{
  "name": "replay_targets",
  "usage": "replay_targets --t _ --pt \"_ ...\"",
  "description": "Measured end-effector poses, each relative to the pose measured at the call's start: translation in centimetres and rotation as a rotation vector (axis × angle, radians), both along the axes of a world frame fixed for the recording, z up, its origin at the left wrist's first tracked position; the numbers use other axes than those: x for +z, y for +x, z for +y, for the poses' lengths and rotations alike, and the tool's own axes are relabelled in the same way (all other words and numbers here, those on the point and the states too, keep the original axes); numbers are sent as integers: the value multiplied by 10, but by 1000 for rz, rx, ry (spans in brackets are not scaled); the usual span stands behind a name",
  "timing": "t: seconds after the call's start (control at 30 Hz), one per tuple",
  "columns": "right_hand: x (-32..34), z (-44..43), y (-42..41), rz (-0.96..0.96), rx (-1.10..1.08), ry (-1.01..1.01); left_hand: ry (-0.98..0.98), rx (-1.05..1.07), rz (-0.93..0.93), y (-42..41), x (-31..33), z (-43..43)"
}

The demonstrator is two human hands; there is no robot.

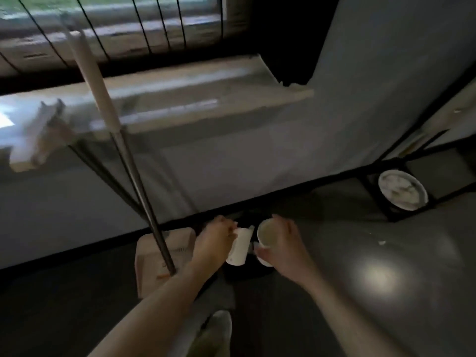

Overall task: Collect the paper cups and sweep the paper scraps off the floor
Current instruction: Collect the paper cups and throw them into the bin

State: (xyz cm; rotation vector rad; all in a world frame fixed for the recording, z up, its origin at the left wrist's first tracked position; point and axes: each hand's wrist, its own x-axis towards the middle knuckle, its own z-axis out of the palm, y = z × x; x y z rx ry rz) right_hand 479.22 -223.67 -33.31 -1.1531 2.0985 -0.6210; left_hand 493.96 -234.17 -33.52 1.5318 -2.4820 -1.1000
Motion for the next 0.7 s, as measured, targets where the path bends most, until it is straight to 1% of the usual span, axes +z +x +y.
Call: replay_targets --t 0.13,0.27,0.33,0.4,0.53,0.7 --pt "-86 -33 -19 -35 44 73 157 -83 -53 -23 -80 -25" --pt "-129 -49 -31 -42 72 167 128 -221 -168 -25 -118 -48" --pt "-130 -51 -34 -41 75 186 145 -301 -197 -27 -117 -57" --pt "-118 -51 -35 -60 56 194 173 -333 -176 -29 -107 -61" --pt "-91 -44 -36 -35 37 128 127 -281 -154 -36 -93 -58" --pt "-88 -35 -32 -60 65 130 0 -246 -167 -39 -95 -43"
